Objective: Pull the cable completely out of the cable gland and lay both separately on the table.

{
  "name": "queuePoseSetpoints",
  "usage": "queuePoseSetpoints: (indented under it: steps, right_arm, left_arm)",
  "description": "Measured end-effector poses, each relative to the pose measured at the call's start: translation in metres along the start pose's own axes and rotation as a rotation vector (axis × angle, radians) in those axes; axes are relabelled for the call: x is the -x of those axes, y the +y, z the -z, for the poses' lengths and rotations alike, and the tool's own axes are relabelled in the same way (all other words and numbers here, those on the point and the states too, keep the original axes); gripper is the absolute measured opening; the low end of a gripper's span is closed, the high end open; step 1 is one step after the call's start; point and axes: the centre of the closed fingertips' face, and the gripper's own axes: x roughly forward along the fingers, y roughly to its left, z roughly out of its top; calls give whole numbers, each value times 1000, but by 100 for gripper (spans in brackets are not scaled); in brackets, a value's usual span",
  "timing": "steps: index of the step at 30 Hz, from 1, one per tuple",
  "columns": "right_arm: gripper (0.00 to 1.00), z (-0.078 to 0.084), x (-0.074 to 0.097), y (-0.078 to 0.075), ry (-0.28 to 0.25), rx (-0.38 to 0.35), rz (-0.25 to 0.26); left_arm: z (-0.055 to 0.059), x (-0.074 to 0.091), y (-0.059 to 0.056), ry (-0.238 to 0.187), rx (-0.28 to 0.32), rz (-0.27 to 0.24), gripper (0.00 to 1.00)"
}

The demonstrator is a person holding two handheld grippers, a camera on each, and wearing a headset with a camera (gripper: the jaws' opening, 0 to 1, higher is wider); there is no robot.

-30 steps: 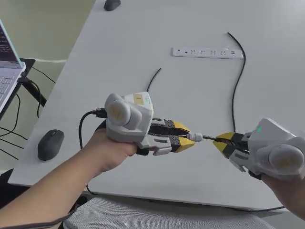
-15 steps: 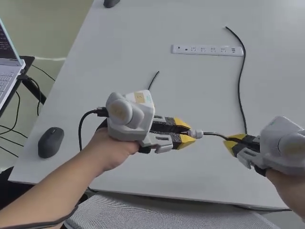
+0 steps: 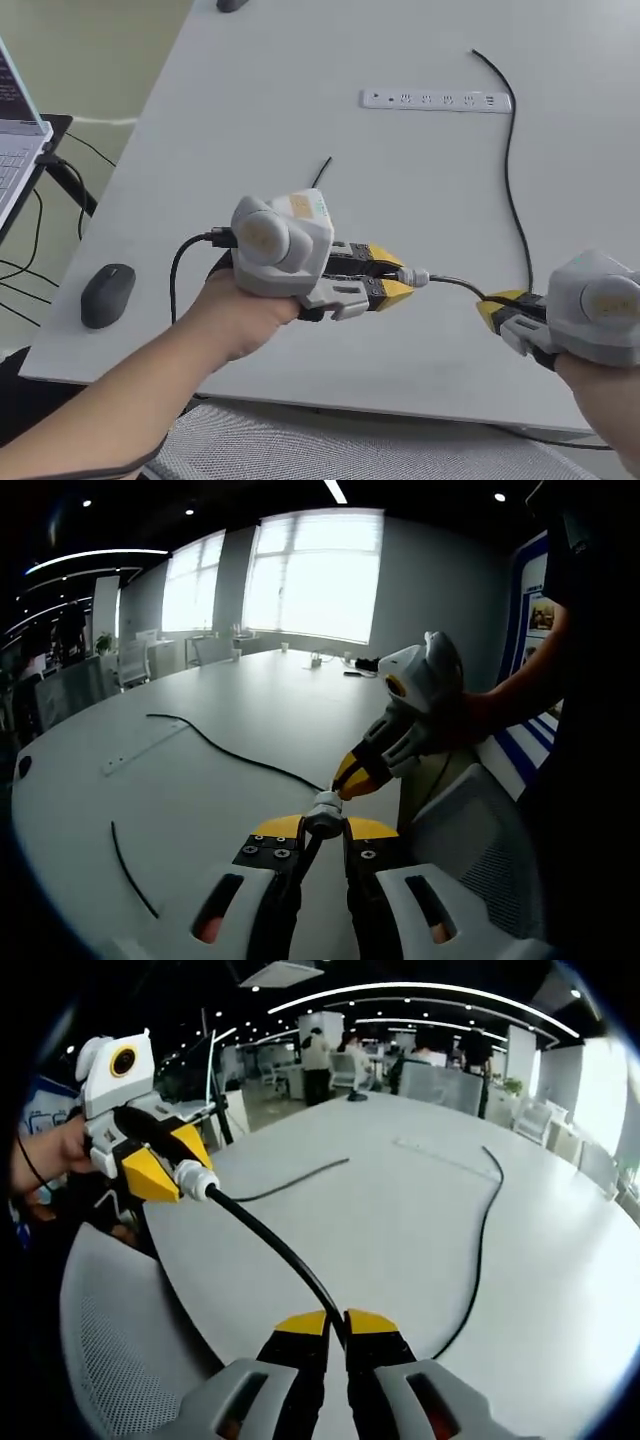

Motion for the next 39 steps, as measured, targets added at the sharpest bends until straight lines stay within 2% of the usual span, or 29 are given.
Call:
queuePoseSetpoints:
  steps: [5, 7, 12, 15, 19, 26, 30, 39]
  right_arm:
    - [1, -2, 3, 4, -12, 52, 7]
    - [1, -4, 3, 2, -17, 64, 7]
    - [1, -12, 8, 0, -49, 157, 12]
    - [2, -13, 10, -1, -50, 178, 14]
    - [8, -19, 16, 1, -57, 210, 17]
    - [14, -39, 25, 21, -80, 342, 0]
    - [14, -48, 24, 37, -80, 438, -9]
    - [9, -60, 16, 61, -75, 566, -12]
  left_arm:
    - [0, 1, 0, 1, 4, 6, 15]
    - [-1, 2, 1, -2, 17, 9, 15]
    - [-2, 4, 0, -5, 29, 16, 15]
    - [-1, 5, 1, -4, 32, 15, 16]
    - [-1, 5, 1, 0, 27, 17, 16]
    - [-1, 4, -2, 3, 25, 24, 16]
    - [0, 3, -2, 9, 19, 18, 16]
    - [1, 2, -4, 19, 16, 19, 16]
